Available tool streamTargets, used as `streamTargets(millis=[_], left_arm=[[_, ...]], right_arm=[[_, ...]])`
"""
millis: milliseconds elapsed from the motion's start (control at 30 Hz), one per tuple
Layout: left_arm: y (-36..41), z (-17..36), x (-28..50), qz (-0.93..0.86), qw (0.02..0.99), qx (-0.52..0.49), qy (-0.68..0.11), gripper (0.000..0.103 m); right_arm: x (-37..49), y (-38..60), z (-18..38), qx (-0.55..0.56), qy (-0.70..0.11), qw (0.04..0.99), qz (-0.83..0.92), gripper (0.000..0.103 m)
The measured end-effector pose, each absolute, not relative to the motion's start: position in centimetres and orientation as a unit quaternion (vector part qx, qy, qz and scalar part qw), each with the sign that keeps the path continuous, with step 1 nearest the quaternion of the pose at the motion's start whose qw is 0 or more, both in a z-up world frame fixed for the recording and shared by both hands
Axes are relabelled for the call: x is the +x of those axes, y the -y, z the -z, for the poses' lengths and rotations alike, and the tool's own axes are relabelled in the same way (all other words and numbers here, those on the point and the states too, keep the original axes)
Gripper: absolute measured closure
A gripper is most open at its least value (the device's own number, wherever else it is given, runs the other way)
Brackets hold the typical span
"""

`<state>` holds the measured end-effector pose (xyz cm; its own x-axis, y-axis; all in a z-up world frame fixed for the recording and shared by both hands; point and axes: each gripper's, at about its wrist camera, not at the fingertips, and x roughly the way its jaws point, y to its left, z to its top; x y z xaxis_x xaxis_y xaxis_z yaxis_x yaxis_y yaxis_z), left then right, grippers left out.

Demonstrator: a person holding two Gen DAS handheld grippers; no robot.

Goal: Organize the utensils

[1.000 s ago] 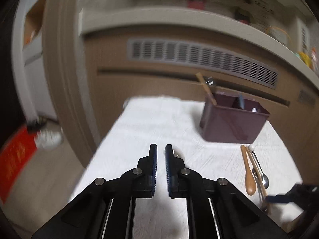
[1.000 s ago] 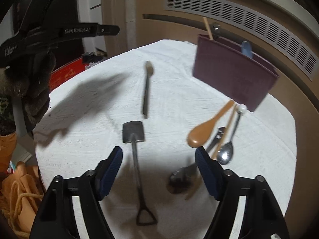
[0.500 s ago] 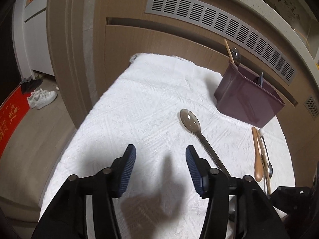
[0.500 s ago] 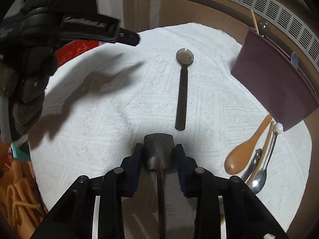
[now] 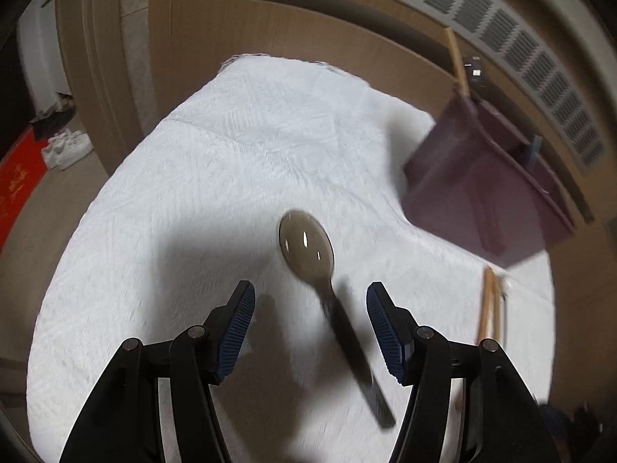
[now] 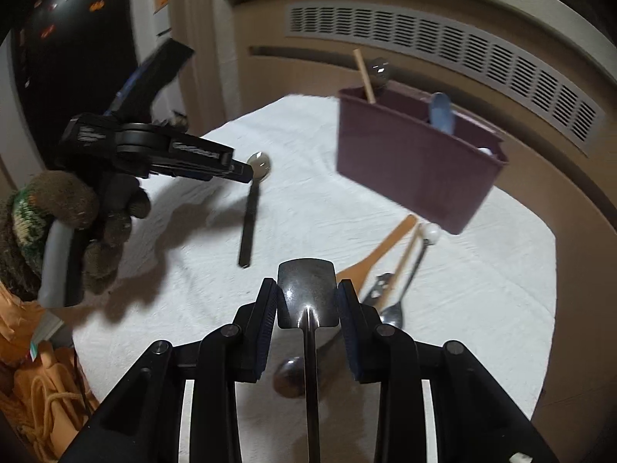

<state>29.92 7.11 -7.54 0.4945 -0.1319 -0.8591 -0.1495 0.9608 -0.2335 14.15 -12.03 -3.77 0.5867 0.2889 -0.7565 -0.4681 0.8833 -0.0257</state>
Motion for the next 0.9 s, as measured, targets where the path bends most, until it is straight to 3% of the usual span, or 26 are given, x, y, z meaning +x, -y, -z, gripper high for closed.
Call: streamTargets(millis=[200,267,500,900], left_arm=[[-4.9,9.0,32.5,-0.051,0.856,-0.075,-0.508,0.046],[-4.7,9.0,32.1,-0.046,0.867,-0.056,-0.493,0.067],[-5.5,6.9,27.0,0.029,0.908,-0.058,-0.414,0.068],[-3.7,-2.7,18.6,0.090,0.970,-0.012,-0.226,0.068]], right_arm=[[14.5,14.3,3.8,-0.087,-0.393,0.894,-0.197,0.073],[14.4,14.9,3.9,-0.082,-0.393,0.896,-0.190,0.073],[14.9,16.2,3.2,-0.053,-0.366,0.914,-0.169,0.073],[15.4,15.9,0.3,-0.026,-0.315,0.935,-0.159,0.073]])
